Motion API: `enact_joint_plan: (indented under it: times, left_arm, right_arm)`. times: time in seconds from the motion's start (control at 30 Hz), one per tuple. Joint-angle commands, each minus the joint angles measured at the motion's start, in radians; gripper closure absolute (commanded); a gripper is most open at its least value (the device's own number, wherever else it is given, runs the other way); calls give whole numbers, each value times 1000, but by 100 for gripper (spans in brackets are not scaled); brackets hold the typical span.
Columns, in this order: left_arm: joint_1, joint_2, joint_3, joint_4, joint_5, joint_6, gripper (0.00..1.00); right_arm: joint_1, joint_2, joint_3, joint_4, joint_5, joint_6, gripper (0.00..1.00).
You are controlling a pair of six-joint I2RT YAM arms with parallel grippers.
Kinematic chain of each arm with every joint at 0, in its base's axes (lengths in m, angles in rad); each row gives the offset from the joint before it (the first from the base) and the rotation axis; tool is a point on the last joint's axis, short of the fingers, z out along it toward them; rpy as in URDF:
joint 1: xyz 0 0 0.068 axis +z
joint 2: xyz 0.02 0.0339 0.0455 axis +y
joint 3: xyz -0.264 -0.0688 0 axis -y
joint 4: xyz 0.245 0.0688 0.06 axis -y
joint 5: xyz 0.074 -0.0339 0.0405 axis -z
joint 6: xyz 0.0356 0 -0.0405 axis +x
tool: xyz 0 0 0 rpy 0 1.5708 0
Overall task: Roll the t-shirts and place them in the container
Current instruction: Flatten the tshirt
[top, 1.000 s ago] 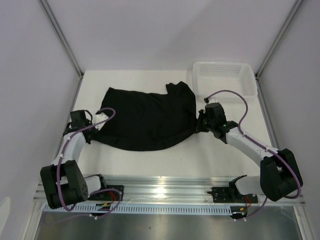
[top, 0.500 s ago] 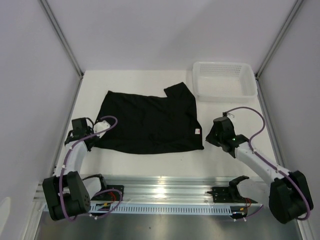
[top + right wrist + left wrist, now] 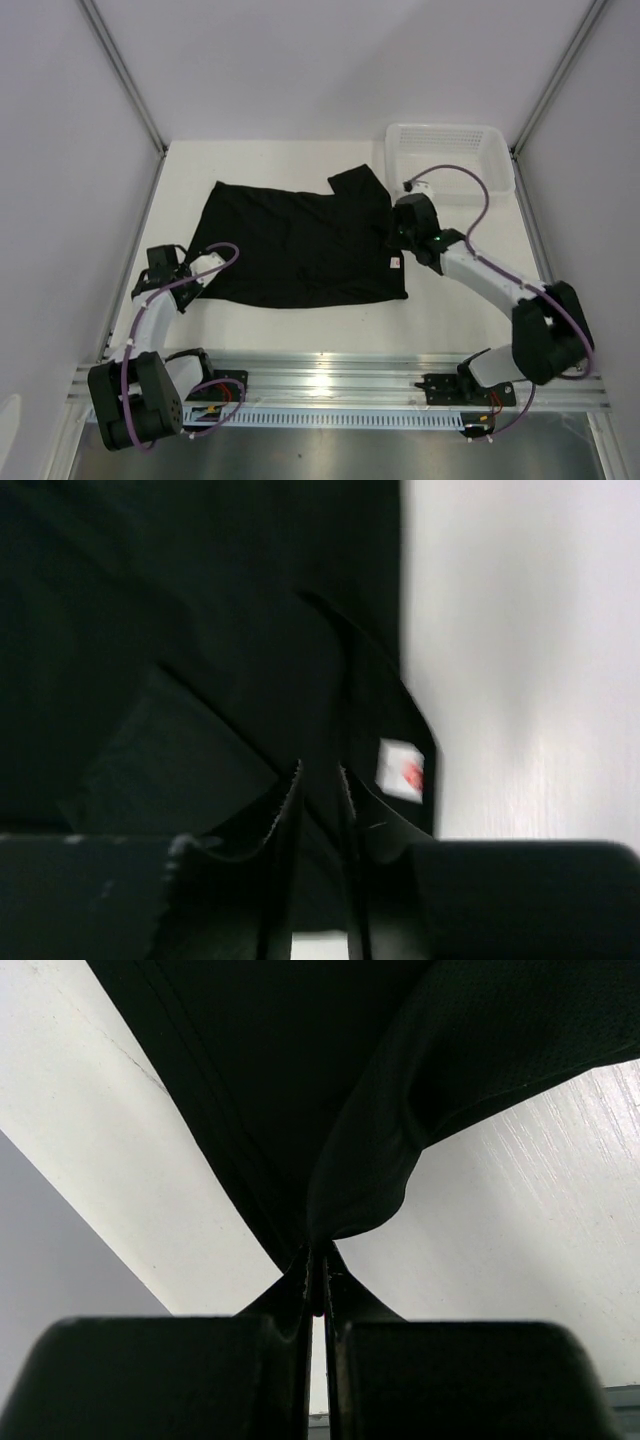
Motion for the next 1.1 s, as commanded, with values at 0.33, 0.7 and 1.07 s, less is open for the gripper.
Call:
enact_joint_plan:
  times: [0.33, 0.7, 1.07]
  left_arm:
    - [64, 19, 12, -29, -33, 3, 99]
    - [65, 43, 33, -38, -33, -5, 99]
    - [65, 43, 36, -51, -31, -2, 99]
  right_arm:
    - [32, 601, 386, 251, -91, -162, 100]
    - [-26, 643, 346, 153, 106, -99, 100]
    - [-101, 591, 289, 165, 115, -125, 100]
